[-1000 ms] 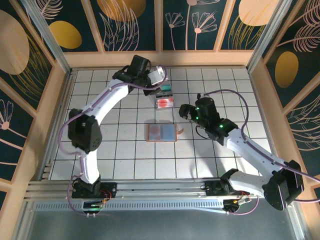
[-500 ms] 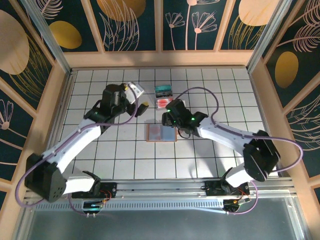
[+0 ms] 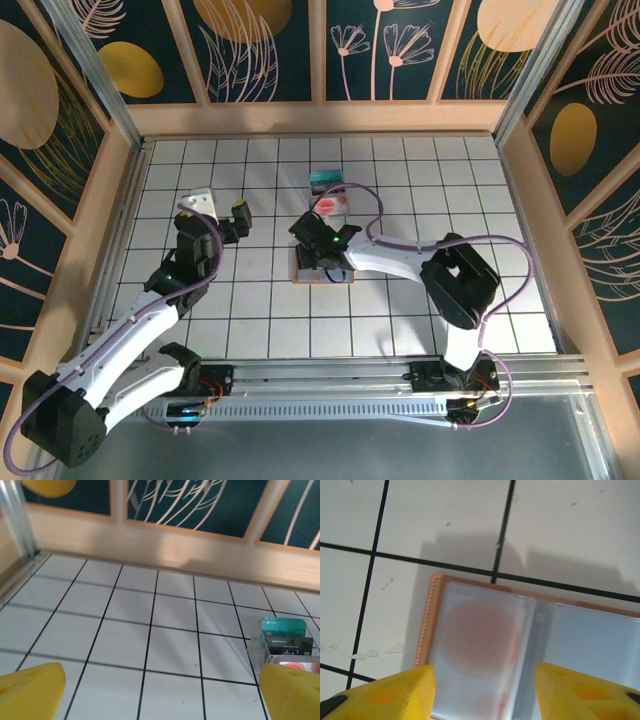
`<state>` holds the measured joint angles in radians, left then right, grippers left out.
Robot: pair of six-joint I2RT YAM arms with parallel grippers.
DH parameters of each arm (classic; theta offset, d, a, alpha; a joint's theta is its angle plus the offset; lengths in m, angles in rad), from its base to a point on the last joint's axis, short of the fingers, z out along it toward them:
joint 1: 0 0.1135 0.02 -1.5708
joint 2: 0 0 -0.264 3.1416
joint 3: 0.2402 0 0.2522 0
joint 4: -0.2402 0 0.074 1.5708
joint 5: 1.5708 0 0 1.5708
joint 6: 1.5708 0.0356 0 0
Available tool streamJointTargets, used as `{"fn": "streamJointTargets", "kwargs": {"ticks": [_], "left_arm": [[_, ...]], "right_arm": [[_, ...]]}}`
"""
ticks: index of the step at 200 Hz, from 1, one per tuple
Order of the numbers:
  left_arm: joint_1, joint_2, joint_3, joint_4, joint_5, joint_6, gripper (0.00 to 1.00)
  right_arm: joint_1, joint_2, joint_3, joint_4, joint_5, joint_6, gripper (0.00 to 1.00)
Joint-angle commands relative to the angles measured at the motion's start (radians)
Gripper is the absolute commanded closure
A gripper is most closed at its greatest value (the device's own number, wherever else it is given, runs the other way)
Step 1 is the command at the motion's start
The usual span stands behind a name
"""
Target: Take the credit cards out of the card holder
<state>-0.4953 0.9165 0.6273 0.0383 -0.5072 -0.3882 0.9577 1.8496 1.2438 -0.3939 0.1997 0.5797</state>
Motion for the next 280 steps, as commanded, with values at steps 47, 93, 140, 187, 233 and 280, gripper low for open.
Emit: {"fn": "streamJointTargets", "kwargs": {"ticks": [47,93,140,187,233,280], "left_arm": [[0.004,-0.058,-0.114,-0.005,-0.151,-0.319,0.01],[0.004,-0.045,-0.137,0.019,-0.150,-0.339,0.01],[0.004,-0.018,-0.135,0.027,-0.137,-0.342,0.01],[0.004,-0.021,-0.130,0.031,-0.133,-0.324,0.01],[0.004,-0.031,-0.126,0.026,-0.122,-0.318,0.01],[0.004,-0.037,-0.123,0.033,-0.104,-0.314,0.01]], "right_arm": [[0.028,0.105,0.079,-0.065,-0.008,-0.036,0.34],[0.029,0.134,0.092,-0.072,-0.011,-0.044,0.34],[0.029,0.132,0.061,-0.064,-0.026,-0.059,0.43],[0.029,0.114,0.021,-0.032,-0.073,-0.075,0.54],[0.044,0.073,-0.012,-0.023,-0.114,-0.167,0.61],[0.050,0.009,-0.020,-0.053,-0.048,-0.199,0.66]]}}
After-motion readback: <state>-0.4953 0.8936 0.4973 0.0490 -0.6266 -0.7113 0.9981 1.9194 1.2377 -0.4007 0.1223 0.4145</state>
